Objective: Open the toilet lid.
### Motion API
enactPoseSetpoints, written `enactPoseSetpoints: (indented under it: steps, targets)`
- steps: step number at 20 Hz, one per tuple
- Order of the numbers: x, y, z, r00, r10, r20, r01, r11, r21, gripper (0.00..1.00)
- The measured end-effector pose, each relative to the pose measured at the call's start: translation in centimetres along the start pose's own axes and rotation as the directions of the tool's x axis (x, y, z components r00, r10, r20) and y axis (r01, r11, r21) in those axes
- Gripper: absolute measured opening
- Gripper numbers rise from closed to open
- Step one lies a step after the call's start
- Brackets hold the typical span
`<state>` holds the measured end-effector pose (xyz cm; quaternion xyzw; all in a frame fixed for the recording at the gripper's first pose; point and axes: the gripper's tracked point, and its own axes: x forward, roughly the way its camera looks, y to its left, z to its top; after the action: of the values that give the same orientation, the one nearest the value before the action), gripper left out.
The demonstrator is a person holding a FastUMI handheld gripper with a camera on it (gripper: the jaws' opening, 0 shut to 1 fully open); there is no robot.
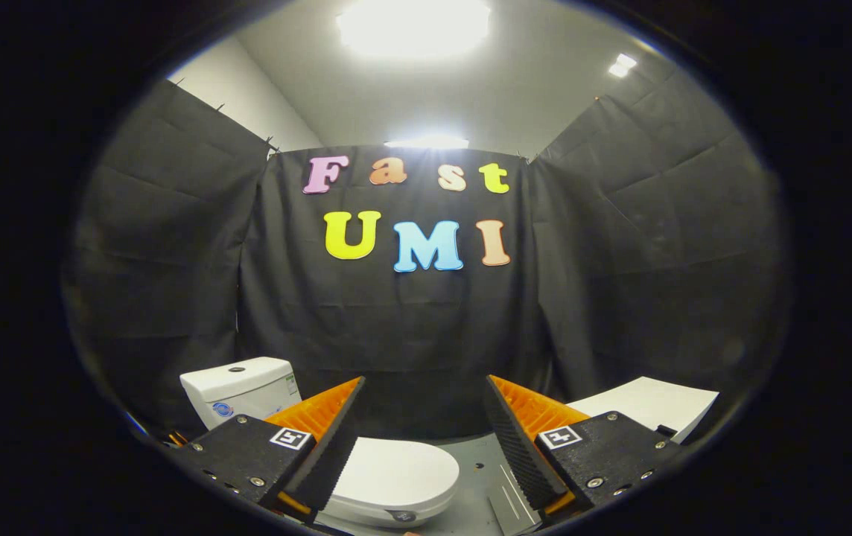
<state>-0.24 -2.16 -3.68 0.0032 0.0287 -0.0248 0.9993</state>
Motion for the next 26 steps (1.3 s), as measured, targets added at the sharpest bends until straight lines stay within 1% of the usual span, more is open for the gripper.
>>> enactPoseSetpoints:
  steps: [5,10,12,15,19,21,23,26]
  targets:
    - [0.3,0.0,-0.8,1.000,-0.001,0.002,0.001,1.000,0.017,0.95]
    - [0.8,0.7,-2.8,0.999,0.033,0.002,-0.033,0.987,0.158,0.95]
    - [1.1,0.4,-4.0,1.000,0.028,-0.013,-0.025,0.979,0.204,0.95]
    - [1.4,0.4,-6.7,0.999,0.010,-0.050,0.004,0.961,0.276,0.96]
    - [1.7,2.5,-11.1,0.993,0.064,-0.095,-0.022,0.920,0.392,0.95]
    - [1.8,3.1,-12.9,0.992,0.065,-0.109,-0.016,0.915,0.403,0.96]
    - [1.7,3.8,-15.6,0.986,0.072,-0.153,-0.003,0.912,0.410,0.96]
    - [1.5,5.2,-18.4,0.975,0.086,-0.206,0.023,0.878,0.477,0.96]
